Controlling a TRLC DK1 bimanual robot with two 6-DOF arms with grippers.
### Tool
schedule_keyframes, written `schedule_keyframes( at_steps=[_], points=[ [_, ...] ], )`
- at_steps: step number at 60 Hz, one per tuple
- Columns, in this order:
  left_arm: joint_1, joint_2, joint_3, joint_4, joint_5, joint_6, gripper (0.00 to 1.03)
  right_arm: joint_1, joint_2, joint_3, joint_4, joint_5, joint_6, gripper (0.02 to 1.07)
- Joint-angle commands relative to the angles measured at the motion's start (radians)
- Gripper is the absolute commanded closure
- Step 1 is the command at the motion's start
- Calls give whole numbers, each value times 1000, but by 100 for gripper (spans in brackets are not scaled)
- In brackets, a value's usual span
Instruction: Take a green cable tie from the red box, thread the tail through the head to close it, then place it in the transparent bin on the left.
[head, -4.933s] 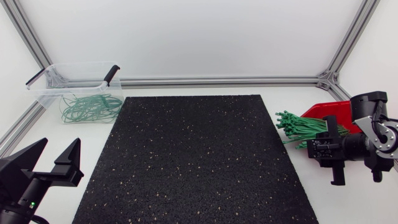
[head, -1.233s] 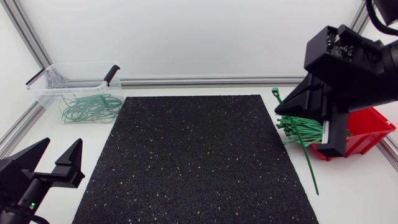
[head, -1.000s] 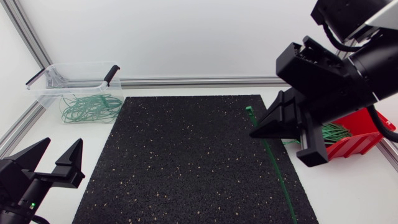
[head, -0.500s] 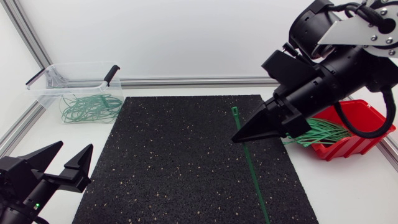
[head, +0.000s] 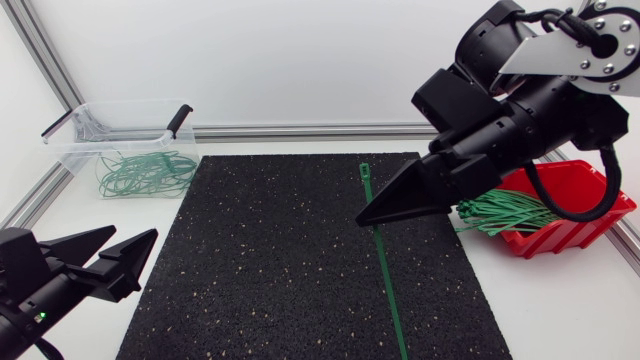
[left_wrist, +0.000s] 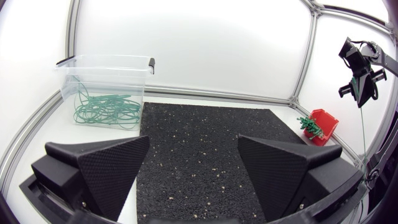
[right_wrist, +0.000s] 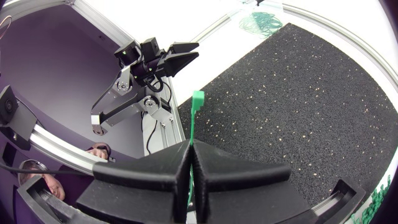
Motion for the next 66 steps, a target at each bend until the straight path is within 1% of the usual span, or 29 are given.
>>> schedule_keyframes(
  at_steps=[1,8,12,17,24,33,41,44,49,50,51,56,60,66],
  points=[
    [3,23,66,-22,27,-36,4,15,15,-1,5,-6,37,101],
    [-6,38,110,-74,56,-51,4,21,14,2,31,-10,66,101],
    [-23,40,132,-103,61,-53,4,30,9,-1,62,-12,90,101],
    [-64,40,162,-134,81,-68,4,38,6,-12,118,-12,138,101],
    [-152,58,199,-151,98,-108,4,45,6,-24,183,-12,176,101],
    [-273,118,239,-151,104,-143,4,62,-6,-44,232,-19,188,101],
    [-396,176,261,-119,116,-171,4,82,-28,-90,273,-35,178,101],
    [-425,203,268,-99,128,-179,4,84,-29,-107,276,-42,156,101],
    [-428,256,285,-82,202,-180,4,85,-29,-138,276,-81,119,101],
    [-425,278,293,-73,239,-180,4,85,-34,-152,276,-93,92,101],
    [-422,293,296,-65,259,-180,4,85,-37,-159,276,-96,75,101],
    [-412,333,301,-30,320,-177,4,90,-56,-190,276,-107,15,101],
    [-409,364,299,10,358,-171,4,90,-59,-204,276,-135,-11,101],
    [-392,416,310,45,455,-171,4,90,-60,-221,275,-151,-66,101]
  ],
)
